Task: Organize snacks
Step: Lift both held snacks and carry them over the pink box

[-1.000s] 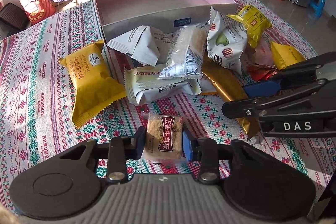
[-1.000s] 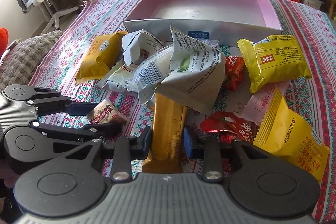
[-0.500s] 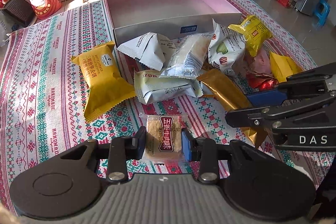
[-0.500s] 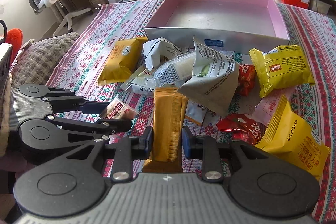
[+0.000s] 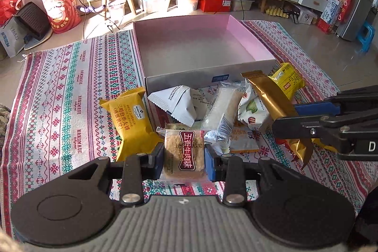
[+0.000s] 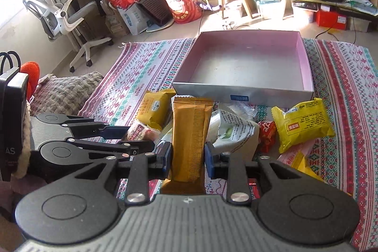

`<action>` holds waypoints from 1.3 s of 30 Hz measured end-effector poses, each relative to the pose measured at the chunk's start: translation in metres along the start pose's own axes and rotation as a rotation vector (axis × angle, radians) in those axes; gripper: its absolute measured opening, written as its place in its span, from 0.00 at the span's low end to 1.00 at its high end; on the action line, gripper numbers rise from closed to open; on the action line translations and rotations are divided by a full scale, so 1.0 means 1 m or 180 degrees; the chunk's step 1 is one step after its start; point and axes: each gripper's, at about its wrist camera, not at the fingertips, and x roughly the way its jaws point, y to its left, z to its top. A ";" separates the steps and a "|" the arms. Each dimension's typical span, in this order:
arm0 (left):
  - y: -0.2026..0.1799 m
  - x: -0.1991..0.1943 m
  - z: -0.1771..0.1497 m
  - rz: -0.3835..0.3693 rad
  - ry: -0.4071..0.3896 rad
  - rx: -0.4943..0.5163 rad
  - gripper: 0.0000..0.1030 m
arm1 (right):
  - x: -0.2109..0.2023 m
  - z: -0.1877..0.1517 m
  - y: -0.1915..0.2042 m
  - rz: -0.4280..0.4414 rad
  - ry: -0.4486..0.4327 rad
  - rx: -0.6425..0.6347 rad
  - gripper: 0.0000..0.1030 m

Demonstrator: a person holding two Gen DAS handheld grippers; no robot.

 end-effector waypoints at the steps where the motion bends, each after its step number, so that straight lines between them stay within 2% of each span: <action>1: 0.000 0.000 0.005 0.0005 -0.0016 -0.0018 0.40 | 0.000 0.005 -0.002 -0.0024 -0.0015 0.0013 0.25; 8: 0.001 0.005 0.043 -0.0005 -0.0142 -0.0050 0.40 | 0.017 0.040 -0.019 -0.0178 -0.0048 0.0039 0.25; 15: 0.008 0.036 0.074 0.0167 -0.0225 -0.0060 0.40 | 0.038 0.064 -0.046 -0.0376 -0.0162 0.0084 0.25; 18: 0.013 0.051 0.076 0.0147 -0.0360 -0.0132 0.40 | 0.047 0.066 -0.061 -0.0378 -0.0310 0.0097 0.25; 24: 0.020 0.080 0.088 0.0176 -0.0407 -0.0214 0.40 | 0.069 0.075 -0.081 -0.0459 -0.0301 0.0141 0.25; 29: 0.023 0.097 0.095 0.0239 -0.0401 -0.0290 0.40 | 0.079 0.080 -0.091 -0.0493 -0.0311 0.0170 0.25; 39: 0.017 0.110 0.091 0.0355 -0.0332 -0.0181 0.40 | 0.085 0.076 -0.103 -0.0665 -0.0276 0.0203 0.25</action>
